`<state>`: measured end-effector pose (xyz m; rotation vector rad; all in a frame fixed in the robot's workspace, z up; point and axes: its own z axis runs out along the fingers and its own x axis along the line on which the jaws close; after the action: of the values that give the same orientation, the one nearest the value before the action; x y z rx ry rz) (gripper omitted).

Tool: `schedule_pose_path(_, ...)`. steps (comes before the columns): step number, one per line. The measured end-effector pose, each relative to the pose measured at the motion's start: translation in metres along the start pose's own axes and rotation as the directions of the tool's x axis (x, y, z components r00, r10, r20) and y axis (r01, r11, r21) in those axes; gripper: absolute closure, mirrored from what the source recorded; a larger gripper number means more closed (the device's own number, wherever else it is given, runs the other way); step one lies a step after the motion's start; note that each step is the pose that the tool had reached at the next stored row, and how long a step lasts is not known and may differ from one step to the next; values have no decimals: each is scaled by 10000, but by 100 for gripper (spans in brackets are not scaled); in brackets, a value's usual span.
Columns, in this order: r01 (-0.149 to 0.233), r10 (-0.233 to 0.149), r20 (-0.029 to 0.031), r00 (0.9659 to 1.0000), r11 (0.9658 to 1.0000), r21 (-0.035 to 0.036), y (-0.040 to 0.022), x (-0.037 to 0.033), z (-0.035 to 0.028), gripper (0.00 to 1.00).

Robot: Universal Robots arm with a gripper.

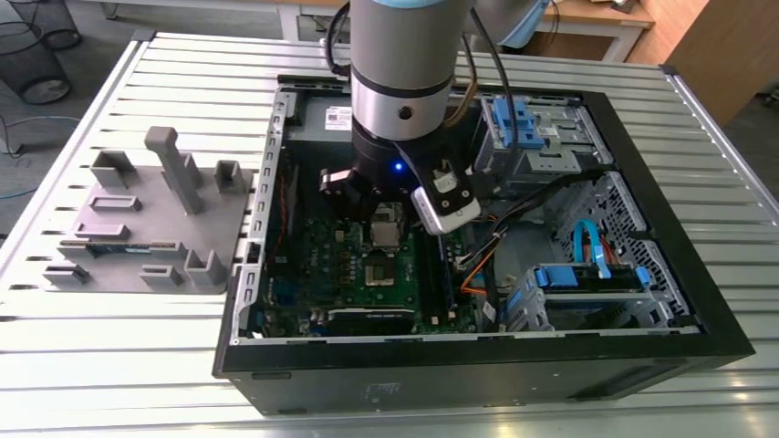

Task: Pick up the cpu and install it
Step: 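Place the cpu into insertion slot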

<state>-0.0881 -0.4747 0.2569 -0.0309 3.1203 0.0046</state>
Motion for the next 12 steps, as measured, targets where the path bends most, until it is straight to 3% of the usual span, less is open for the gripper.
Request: schedule_pose_path(12,2,-2,1,10000,10000,7,-6,1,57,53)
